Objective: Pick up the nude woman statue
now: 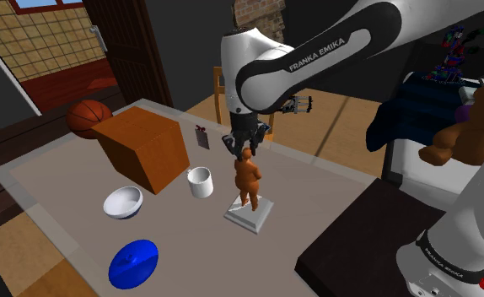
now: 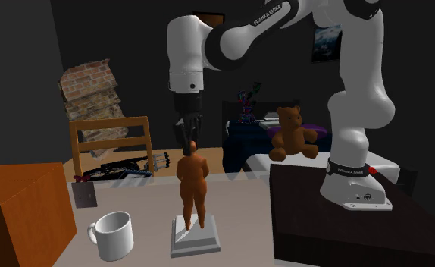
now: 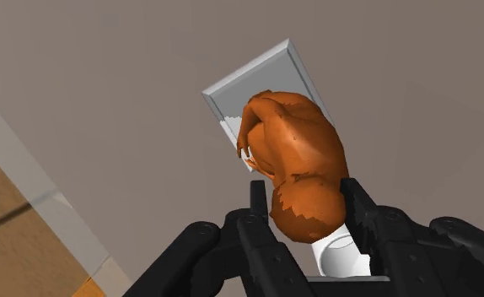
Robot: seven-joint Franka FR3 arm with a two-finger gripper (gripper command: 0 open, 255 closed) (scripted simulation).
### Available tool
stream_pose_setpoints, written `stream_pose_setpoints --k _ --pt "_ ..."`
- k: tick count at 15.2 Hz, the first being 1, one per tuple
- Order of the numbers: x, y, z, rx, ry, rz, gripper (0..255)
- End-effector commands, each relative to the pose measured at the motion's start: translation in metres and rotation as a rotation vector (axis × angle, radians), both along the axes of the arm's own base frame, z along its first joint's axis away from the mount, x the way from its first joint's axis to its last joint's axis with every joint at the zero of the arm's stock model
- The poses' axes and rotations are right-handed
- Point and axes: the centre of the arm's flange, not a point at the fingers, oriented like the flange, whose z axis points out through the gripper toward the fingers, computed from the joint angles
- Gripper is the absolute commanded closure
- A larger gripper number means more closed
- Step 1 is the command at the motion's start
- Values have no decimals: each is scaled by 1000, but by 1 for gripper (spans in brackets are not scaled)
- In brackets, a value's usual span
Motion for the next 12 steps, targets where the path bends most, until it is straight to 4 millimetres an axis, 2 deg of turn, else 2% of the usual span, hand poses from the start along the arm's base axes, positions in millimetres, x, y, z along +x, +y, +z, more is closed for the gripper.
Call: stream_pose_setpoints --k 1,12 --pt "1 1 11 0 -1 0 255" --pt "1 1 69 0 -1 0 255"
